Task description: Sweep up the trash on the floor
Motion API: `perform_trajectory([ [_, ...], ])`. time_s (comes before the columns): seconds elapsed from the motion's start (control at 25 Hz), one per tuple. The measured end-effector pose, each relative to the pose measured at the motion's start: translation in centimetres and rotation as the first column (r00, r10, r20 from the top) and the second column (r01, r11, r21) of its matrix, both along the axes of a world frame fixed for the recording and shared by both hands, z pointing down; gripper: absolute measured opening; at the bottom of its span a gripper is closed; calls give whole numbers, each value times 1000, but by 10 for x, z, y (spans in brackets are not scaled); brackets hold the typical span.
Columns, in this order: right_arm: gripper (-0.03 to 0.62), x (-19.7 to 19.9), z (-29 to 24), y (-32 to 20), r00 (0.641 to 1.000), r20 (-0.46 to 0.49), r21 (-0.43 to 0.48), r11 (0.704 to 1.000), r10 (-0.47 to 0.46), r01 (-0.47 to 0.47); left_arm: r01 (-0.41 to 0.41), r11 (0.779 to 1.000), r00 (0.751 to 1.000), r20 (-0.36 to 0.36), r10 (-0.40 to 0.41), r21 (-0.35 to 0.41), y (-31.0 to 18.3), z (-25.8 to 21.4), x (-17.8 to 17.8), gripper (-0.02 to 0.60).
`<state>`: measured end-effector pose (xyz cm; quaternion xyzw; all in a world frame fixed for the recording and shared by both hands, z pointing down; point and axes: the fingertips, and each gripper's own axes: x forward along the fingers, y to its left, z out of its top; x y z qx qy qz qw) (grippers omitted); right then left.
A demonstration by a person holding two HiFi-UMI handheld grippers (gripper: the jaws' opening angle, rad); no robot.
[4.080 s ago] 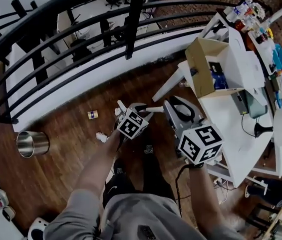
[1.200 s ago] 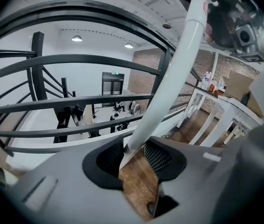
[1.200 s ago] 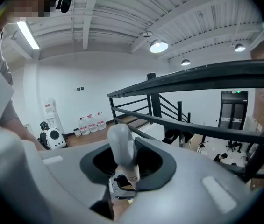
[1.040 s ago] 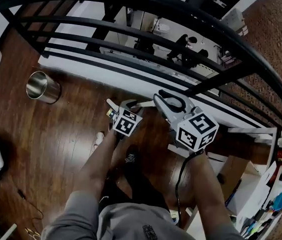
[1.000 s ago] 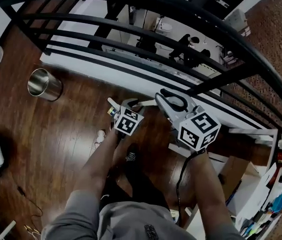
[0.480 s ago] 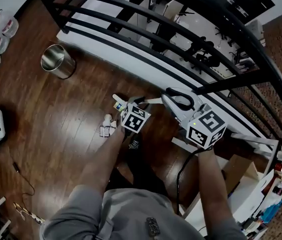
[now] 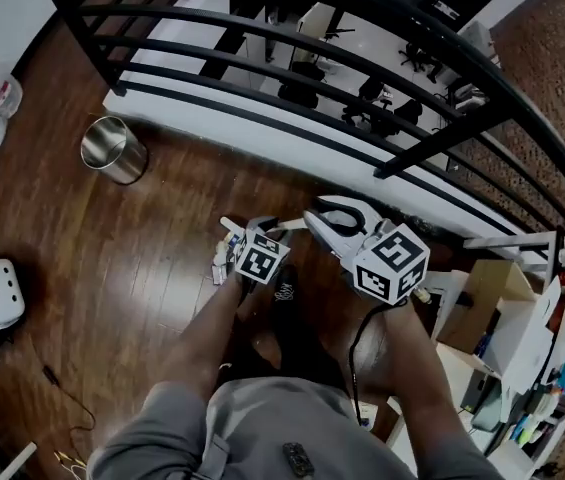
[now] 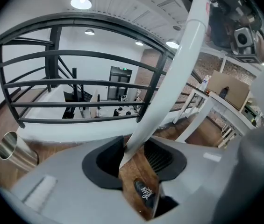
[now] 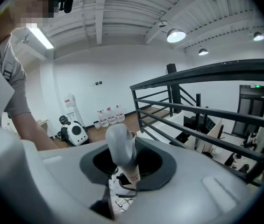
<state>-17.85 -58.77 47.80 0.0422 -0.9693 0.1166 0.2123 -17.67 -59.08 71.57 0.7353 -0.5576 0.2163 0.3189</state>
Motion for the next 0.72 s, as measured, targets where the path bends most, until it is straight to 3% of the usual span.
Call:
perform_trajectory([
  [0.2, 75, 5, -28, 26, 987, 30, 20, 987, 159, -160, -115, 993, 993, -14, 116, 21, 28, -26, 5, 146],
  [0.36, 75, 24, -68, 53, 957, 58, 62, 956, 285, -288, -229, 970, 973, 5, 230, 85, 45, -66, 21, 146],
  [0.72, 75, 127, -159, 110, 868, 142, 122, 862, 475, -492, -508, 844, 861, 100, 498, 171, 82, -159, 123, 137],
])
